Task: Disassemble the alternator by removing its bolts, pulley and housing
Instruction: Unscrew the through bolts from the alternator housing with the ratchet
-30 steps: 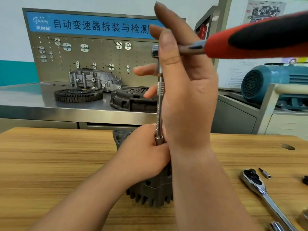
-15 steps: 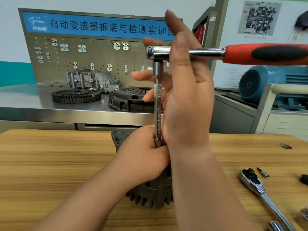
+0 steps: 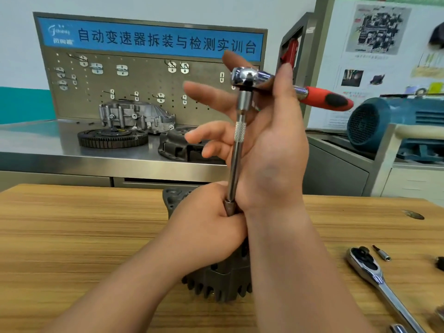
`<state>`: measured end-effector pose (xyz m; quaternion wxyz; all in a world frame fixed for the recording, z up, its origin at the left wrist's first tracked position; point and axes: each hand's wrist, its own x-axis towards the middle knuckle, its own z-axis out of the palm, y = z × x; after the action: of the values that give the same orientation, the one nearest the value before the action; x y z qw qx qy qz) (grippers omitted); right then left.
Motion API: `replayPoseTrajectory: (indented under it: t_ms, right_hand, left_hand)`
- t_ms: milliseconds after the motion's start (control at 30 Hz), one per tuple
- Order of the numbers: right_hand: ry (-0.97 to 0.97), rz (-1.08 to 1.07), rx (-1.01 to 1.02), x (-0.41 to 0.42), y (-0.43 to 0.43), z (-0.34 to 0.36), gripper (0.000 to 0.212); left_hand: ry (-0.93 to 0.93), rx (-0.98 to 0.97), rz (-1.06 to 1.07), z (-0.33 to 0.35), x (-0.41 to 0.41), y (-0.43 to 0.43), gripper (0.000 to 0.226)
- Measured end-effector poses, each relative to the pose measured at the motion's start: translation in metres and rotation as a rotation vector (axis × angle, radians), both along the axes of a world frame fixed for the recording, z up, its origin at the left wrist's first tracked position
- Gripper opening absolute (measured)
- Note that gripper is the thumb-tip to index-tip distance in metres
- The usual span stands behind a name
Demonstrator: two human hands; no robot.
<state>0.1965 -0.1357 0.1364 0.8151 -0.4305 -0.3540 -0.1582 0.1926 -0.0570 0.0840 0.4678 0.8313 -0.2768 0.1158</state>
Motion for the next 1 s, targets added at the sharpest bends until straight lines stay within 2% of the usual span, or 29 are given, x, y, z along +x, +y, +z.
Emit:
replayPoseTrajectory:
  t_ms: [67, 167, 300, 400, 533, 667, 767, 900, 1000]
  right_hand:
    - [-0.096, -0.169, -0.031, -0.002, 0.002, -0.002, 0.051]
    - [-0.289, -0.46, -0.058, -0.004, 0.004, -0.004, 0.042]
    - [-0.456, -0.652, -0.053, -0.004, 0.005, -0.002, 0.039]
    - [-0.392, -0.576, -0.035, -0.005, 0.005, -0.001, 0.038]
    - [-0.11, -0.188, -0.02, -0.004, 0.006, -0.001, 0.048]
    - [0.005, 0.039, -0.023, 0.0, 0.002, 0.0, 0.059]
    - [-0.02, -0.07, -0.042, -0.003, 0.005, -0.001, 0.05]
    - [-0.227, -0.336, -0.05, -0.007, 0.01, -0.001, 0.038]
    - [-0.282, -0.349, -0.042, -0.01, 0.012, 0.0, 0.038]
  left_hand:
    - [0.005, 0.004, 0.036, -0.002, 0.001, 0.0, 0.033]
    - [-0.012, 0.029, 0.076, -0.004, 0.002, 0.0, 0.018]
    - [-0.086, 0.078, 0.075, -0.003, 0.001, -0.001, 0.013]
    - [-0.08, 0.095, 0.101, -0.004, 0.002, -0.002, 0.011]
    - [-0.019, 0.061, 0.094, -0.005, 0.002, 0.001, 0.021]
    - [-0.04, 0.052, 0.046, -0.003, 0.004, 0.002, 0.02]
    - [-0.003, 0.006, 0.052, -0.003, 0.004, 0.001, 0.017]
    - [-0.043, 0.034, 0.097, -0.005, 0.003, 0.0, 0.021]
    - [-0.067, 0.062, 0.113, -0.006, 0.004, -0.001, 0.03]
